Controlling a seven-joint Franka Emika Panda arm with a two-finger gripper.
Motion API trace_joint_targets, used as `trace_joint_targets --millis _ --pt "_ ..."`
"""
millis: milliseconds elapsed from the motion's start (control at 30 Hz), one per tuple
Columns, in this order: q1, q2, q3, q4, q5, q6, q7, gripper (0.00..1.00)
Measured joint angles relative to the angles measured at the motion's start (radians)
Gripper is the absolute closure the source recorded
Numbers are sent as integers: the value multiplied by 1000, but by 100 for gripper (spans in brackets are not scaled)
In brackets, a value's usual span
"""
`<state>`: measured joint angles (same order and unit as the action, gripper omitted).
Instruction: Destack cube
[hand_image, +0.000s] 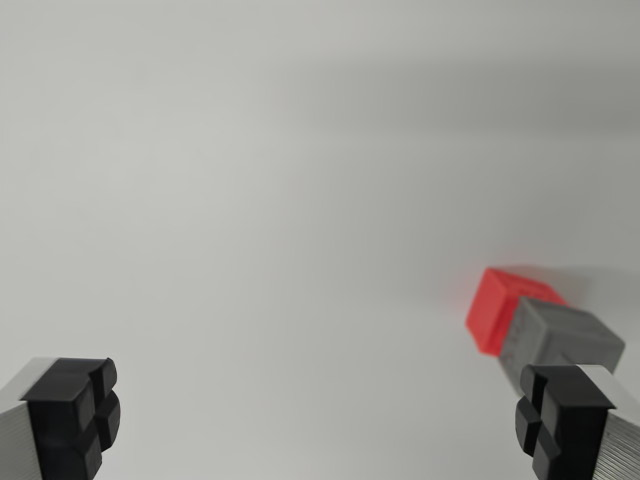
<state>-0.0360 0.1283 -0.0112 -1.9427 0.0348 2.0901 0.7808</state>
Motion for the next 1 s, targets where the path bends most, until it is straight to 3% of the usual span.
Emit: trace_joint_targets --millis 567,1000 --pt "0 0 0 -2 0 0 0 0" --pt "-5 -3 -10 -39 0 30 0 0"
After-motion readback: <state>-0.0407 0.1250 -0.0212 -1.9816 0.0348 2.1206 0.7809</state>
